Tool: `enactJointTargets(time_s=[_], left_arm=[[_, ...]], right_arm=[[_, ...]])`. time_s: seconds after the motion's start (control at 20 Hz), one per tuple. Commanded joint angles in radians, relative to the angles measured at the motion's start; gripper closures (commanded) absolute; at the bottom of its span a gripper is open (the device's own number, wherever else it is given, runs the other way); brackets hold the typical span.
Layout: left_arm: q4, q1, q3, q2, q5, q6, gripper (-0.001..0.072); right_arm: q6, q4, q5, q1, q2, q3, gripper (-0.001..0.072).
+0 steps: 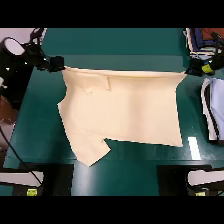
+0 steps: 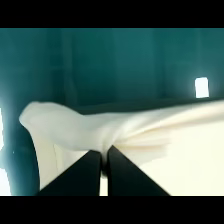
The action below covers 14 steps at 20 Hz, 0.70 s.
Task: Fold the shirts.
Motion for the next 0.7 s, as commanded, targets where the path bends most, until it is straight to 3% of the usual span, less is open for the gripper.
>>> enactJointTargets(time_s=[0.0,0.25,0.6,0.65], left_arm=[[-0.006,0.001,-0.001,-0.064,0.14,0.013,0.0681],[0.022,0.001,0.008,-0.063,-0.175,0.034,0.0682],[0.042,0.001,-0.196,-0.063,-0.171,0.041,0.0678],[0.051,0.001,-0.203,-0.063,-0.174,0.023,0.0485]], right_arm=[[-0.001,0.043,-0.061,0.007,-0.101,0.102,0.0698],[-0.005,-0.063,0.008,0.02,-0.02,-0.031,0.0698],[-0.004,-0.076,-0.163,0.076,0.146,-0.461,0.0697],[-0.004,-0.053,-0.172,0.08,0.155,-0.484,0.069]])
